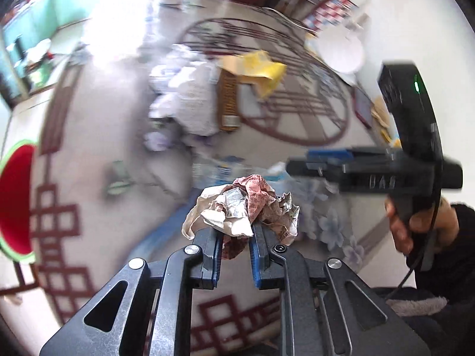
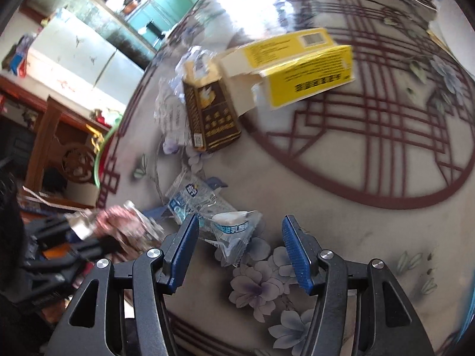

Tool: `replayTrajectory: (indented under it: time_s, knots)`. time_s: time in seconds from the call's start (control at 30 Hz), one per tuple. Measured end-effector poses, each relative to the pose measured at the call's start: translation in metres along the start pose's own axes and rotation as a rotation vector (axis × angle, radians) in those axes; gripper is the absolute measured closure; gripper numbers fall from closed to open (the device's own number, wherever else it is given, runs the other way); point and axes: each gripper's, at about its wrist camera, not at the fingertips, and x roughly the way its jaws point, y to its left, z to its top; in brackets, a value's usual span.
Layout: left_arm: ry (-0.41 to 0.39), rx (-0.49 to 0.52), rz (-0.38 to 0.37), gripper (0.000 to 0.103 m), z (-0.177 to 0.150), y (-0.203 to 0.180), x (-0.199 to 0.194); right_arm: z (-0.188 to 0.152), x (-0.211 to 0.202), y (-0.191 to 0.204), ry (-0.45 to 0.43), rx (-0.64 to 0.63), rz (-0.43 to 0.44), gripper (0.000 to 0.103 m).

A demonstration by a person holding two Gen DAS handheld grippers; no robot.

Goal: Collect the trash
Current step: 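Grasp the crumpled pink paper with the left tool while the right tool grasps the clear plastic bag, then carry the crumpled paper and plastic bag over the red bucket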

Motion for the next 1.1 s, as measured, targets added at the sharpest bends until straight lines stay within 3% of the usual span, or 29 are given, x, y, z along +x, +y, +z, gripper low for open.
replayTrajectory:
  time_s: [0.13, 0.37, 0.47, 0.8, 1.1]
  knots:
    - [-0.010, -0.112, 0.025, 0.087, -0.003, 0.025, -0.006, 0.003, 0.020, 0.025, 0.055, -0.116, -0.055, 0.046]
    - [-0.017, -0.186, 0.073, 0.087, -0.009, 0.049, -0.012, -0.005, 0.048, 0.050, 0.121, -0.243, -0.103, 0.046]
    - [-0.017, -0.194, 0.086, 0.086, -0.009, 0.053, -0.013, -0.006, 0.051, 0.047, 0.121, -0.214, -0.057, 0.077]
    - [-0.030, -0.211, 0.086, 0.083, -0.003, 0.059, -0.015, -0.004, 0.014, 0.041, 0.016, -0.151, -0.006, 0.077]
    - [-0.039, -0.203, 0.080, 0.083, -0.001, 0.061, -0.020, 0.011, -0.021, 0.059, -0.056, -0.169, 0.021, 0.077]
